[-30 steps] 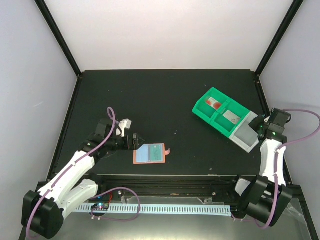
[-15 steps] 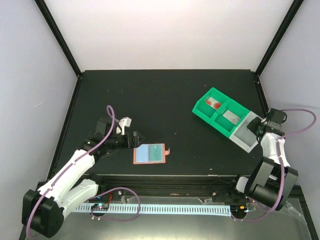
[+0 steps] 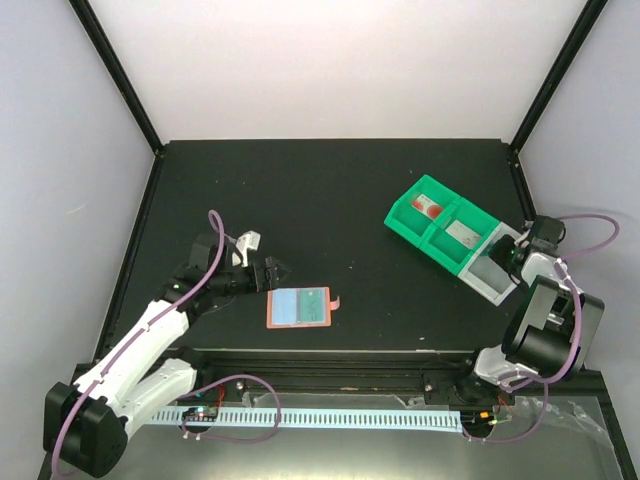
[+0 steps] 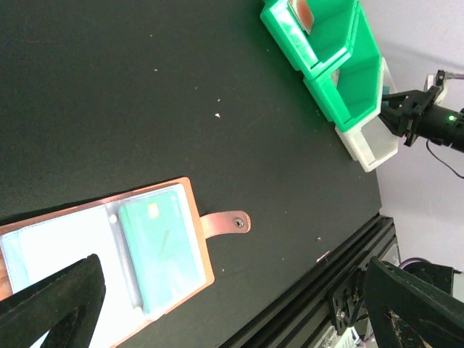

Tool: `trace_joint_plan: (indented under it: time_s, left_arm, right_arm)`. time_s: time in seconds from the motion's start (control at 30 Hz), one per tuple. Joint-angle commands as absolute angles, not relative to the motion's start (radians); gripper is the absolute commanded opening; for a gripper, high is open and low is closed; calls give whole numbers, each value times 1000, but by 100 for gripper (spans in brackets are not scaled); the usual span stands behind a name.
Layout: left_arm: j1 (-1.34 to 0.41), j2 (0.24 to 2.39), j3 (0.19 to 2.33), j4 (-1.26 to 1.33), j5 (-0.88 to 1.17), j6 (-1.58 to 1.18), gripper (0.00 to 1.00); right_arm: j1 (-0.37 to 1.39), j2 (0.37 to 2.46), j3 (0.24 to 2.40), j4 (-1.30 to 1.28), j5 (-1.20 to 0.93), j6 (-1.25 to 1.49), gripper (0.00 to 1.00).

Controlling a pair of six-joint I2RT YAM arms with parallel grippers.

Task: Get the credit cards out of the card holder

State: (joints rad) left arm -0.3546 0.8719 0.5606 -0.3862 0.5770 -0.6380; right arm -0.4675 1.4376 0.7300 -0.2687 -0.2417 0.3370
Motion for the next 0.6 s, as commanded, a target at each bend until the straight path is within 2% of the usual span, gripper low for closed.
trace_joint_plan:
  time_s: [0.0, 0.2, 0.53, 0.57]
  left_arm:
    - [-351, 853, 566, -353, 577, -669, 99]
    - [-351, 851, 531, -321, 583, -693, 99]
    - [-353, 918, 526, -317, 591, -648, 99]
    - [-353, 930, 527, -318, 589, -645, 99]
  right_arm:
    - [-472, 1442, 758, -244, -254, 330, 16]
    - [-472, 1401, 765, -262, -201, 362, 29]
    - [-454, 1317, 830, -376, -94, 415, 46]
    - [-451, 1310, 838, -388, -100, 416, 50]
